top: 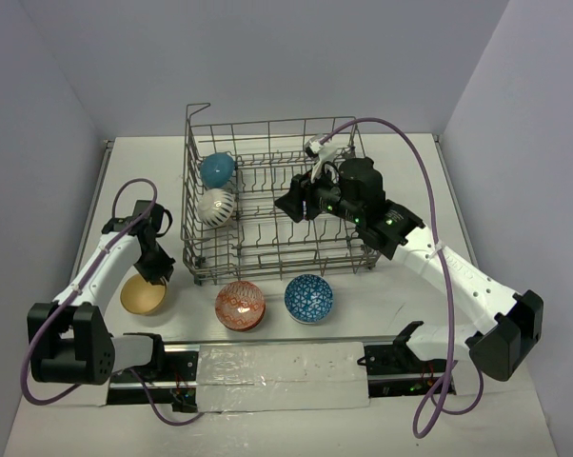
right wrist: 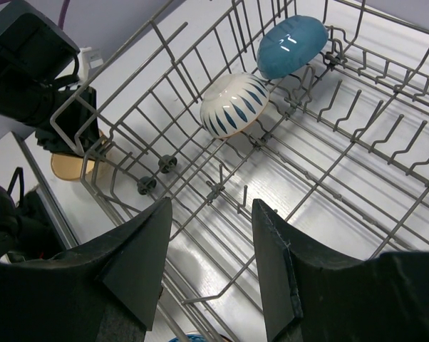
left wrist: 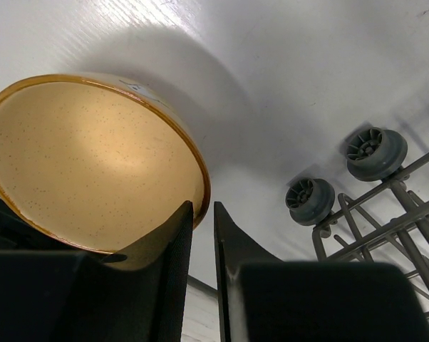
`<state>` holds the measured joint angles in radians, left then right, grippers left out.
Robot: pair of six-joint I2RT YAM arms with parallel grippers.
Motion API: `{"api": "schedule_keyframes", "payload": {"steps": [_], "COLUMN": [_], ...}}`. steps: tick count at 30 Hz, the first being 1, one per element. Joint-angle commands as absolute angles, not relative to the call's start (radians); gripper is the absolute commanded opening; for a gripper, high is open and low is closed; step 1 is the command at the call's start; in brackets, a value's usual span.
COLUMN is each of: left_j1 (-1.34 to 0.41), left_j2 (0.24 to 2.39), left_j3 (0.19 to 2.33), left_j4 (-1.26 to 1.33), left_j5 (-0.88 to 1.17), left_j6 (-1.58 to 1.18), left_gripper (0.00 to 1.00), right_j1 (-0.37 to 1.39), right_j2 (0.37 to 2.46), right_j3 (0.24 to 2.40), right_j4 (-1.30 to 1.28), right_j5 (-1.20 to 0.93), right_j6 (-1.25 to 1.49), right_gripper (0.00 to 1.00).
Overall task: Load the bowls into the dish rack
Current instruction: Move the bowl to the corner of the board.
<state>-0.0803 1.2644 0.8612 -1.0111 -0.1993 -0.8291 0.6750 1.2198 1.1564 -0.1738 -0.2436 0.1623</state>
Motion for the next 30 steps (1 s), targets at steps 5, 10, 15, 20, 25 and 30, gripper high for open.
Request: {"api": "schedule_keyframes", "payload": {"steps": [5,10,15,20,25,30], "left_j1": [-0.084,-0.084,-0.084,-0.084,-0.084,-0.086], "left_j2": [1.233,1.246,1.256,1.264,1.275,1.288], "left_j3": [0.874,0.873,0.879,0.874,0.867,0.879], "left_j4": [-1.040,-1.046,-1.060,-1.065,-1.057,-1.048], "left_j5": [-0.216,-0.218,-0.222,-0.219,-0.213,-0.189], "left_j6": [-0.816,-0.807,-0.795,-0.782,-0.776,-0.772], "left_gripper": [0.24,0.24,0.24,0.24,0.21,0.16], "right_j1": [0.669,0.669,0.667,0.669,0.669,0.669], "right_j2": [1.183,1.183,1.184,1.183,1.183,1.186], "right_j3": [1.154,1.154,1.155,1.154,1.154,1.154], "right_j4": [-0.156,-0.156,-0.156,-0.156,-0.156,-0.156], "right_j5": [-0.232,-0.230,-0.230,-0.229,-0.229,-0.224], "right_j6": [0.150,0.150,0.150,0.147,0.149,0.147], "right_gripper": [0.56,0.56,0.56,0.56,0.56,0.56]}}
